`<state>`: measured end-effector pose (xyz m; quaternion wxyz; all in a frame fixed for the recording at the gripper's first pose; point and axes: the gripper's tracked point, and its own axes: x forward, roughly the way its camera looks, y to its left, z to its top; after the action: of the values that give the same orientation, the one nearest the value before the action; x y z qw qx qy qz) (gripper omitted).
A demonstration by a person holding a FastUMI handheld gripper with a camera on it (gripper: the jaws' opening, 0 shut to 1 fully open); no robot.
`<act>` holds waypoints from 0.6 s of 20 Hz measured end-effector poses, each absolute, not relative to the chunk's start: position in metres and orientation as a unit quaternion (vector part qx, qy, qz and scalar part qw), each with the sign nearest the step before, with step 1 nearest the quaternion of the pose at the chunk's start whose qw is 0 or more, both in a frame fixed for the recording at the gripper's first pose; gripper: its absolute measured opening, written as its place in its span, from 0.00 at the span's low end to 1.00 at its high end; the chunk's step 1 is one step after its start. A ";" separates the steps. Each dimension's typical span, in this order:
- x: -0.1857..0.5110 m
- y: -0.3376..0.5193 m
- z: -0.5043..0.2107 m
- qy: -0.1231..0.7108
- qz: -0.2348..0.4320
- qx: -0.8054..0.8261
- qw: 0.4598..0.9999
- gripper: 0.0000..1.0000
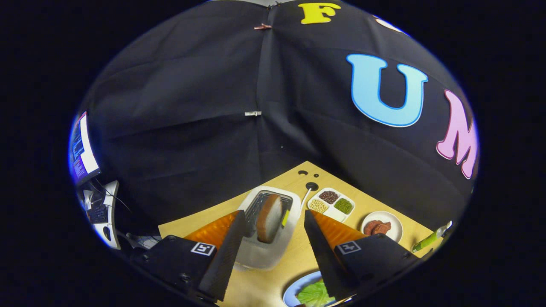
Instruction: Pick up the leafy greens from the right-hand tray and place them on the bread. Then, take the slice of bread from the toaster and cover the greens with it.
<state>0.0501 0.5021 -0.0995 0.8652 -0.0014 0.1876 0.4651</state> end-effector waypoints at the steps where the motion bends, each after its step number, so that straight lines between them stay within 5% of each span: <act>1: 0.049 0.513 -0.105 0.192 0.464 -0.008 0.865 0.87; 5: 0.060 0.546 -0.130 0.217 0.449 -0.032 0.866 0.90; 12: 0.101 0.555 -0.159 0.264 0.383 -0.028 0.885 0.46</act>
<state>0.1005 0.5549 -0.1586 0.8849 -0.0276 0.2638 0.3830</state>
